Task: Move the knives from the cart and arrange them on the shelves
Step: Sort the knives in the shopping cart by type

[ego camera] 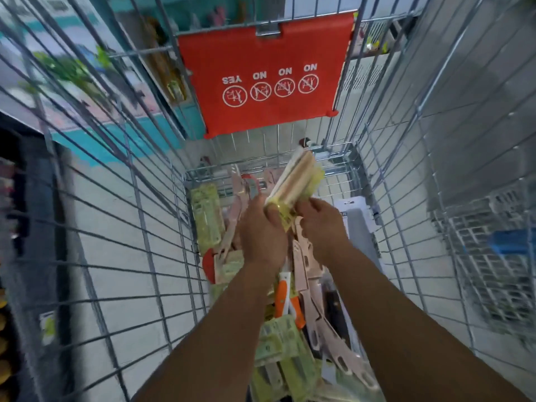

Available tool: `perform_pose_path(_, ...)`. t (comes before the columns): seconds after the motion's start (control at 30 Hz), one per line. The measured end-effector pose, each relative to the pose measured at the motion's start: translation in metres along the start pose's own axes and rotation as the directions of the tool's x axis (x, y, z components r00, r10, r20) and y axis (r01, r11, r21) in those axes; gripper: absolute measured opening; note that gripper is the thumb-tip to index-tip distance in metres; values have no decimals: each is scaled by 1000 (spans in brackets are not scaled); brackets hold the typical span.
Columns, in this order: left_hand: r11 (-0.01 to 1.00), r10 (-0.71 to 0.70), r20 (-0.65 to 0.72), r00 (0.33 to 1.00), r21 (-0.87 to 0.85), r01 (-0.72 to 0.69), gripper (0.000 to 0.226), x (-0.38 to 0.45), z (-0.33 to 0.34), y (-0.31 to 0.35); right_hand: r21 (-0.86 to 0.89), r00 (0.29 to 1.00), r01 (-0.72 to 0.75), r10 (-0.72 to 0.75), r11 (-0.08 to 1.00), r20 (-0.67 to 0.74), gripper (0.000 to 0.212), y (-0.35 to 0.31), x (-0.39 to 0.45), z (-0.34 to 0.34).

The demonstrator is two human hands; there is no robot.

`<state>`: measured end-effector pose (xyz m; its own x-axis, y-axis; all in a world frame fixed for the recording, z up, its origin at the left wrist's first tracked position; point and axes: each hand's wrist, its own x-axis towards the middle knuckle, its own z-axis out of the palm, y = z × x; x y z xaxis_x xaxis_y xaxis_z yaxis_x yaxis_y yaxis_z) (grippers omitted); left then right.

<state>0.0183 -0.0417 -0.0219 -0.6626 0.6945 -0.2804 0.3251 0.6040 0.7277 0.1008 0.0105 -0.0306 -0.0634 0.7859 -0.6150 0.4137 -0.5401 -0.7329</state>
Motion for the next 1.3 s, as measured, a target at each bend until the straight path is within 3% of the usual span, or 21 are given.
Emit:
perform_pose_path(0.03,1000,17,49,999,21,-18,32,7,5,3,168,996,-92,89,982,25,24,1,7,-7)
perform_pose_path(0.13,995,44,172,984,76,-58,37,25,21,12,549,959,-277,264,789,105,23,5,26,-21)
perform_pose_path(0.23,984,106,214,971,119,-134,41,42,36,15,646,916,-344,394,681,73,29,5,45,-26)
perform_pose_path(0.37,886,115,294,949,401,-232,31,61,49,1,662,875,-347,484,664,-28,26,5,74,-30)
perform_pose_path(0.57,817,78,366,927,509,-270,26,55,45,-25,533,912,-321,408,783,-50,16,4,110,-19)
perform_pose_path(0.63,787,69,379,923,547,-284,27,54,46,-28,360,876,-353,440,864,-197,20,-3,121,-17)
perform_pose_path(0.67,770,68,388,919,565,-296,31,54,48,-31,80,903,-314,323,946,-283,25,-3,116,-14)
perform_pose_path(0.7,757,61,393,918,581,-299,35,54,49,-33,-137,924,-281,230,950,-306,25,-5,113,-14)
perform_pose_path(0.73,748,52,392,919,594,-296,39,54,51,-35,-227,934,-270,197,936,-298,24,-5,111,-14)
perform_pose_path(0.83,721,22,376,926,636,-276,52,54,55,-40,-247,932,-290,215,925,-292,26,-6,109,-15)
perform_pose_path(0.97,754,-10,339,941,621,-215,51,53,58,-36,-357,977,-157,92,921,-193,26,1,111,-18)
perform_pose_path(1.0,766,-8,320,947,611,-201,47,54,58,-36,-318,984,-129,81,939,-160,26,-1,115,-18)
perform_pose_path(1.07,783,9,307,952,589,-198,40,57,58,-38,178,968,-228,243,957,-69,31,-6,119,-17)
perform_pose_path(1.1,794,11,306,952,576,-194,39,58,58,-39,261,958,-253,279,931,-68,34,-4,121,-15)
perform_pose_path(1.17,814,10,297,955,552,-180,38,62,56,-40,123,962,-241,254,963,-104,35,-3,121,-19)
perform_pose_path(1.27,833,43,270,962,523,-183,34,59,56,-37,-257,980,-180,152,949,-128,28,5,103,-18)
perform_pose_path(1.3,828,53,264,963,528,-190,36,55,58,-36,-361,993,-62,22,930,-115,28,14,98,-14)
